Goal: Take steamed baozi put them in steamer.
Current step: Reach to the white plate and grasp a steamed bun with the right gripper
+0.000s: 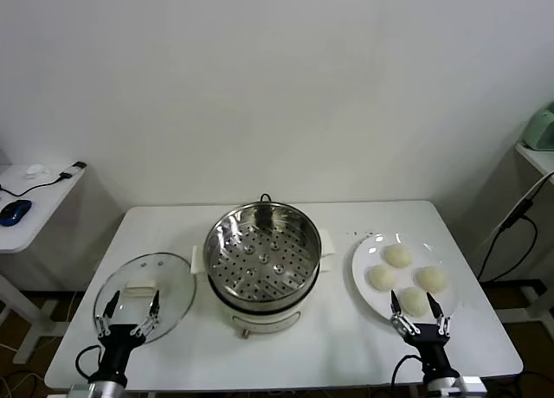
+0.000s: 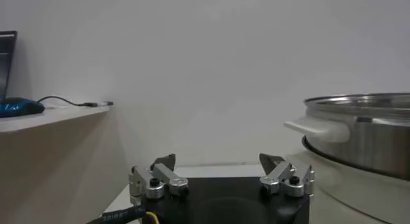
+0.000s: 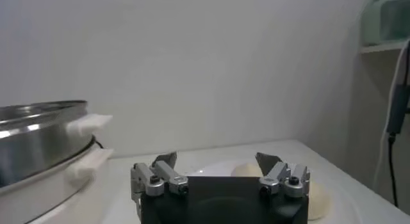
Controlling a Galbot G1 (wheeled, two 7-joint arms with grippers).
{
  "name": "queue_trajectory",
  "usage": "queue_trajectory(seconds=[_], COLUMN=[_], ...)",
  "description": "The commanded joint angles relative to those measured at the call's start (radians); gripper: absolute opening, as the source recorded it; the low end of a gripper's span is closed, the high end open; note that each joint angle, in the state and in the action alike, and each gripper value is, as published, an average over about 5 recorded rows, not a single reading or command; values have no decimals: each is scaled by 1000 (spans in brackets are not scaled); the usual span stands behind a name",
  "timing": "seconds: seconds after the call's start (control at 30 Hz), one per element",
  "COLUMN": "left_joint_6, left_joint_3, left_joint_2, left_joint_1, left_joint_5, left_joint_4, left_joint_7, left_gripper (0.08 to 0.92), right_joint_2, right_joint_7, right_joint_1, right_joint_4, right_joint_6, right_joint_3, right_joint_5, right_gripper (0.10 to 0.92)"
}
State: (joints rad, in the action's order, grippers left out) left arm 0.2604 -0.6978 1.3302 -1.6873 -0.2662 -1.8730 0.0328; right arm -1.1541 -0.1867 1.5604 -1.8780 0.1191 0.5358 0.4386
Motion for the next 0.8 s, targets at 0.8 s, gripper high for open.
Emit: queue_trajectory(seconds=[0.8], left_joint_6=[12], left_joint_3=[25], left_joint_2=[18], left_joint_1=[-26], left_joint_5=[4], left_joint_4=[13], left_joint_7=[1], left_gripper=[823], right_joint_2=[459], right_joint_7=[1429], right_joint_1=[-1474], right_joint_4=[982], right_joint_6=[-186], right_joint_3=[-883], right_joint_5=[-405], right_gripper=[823])
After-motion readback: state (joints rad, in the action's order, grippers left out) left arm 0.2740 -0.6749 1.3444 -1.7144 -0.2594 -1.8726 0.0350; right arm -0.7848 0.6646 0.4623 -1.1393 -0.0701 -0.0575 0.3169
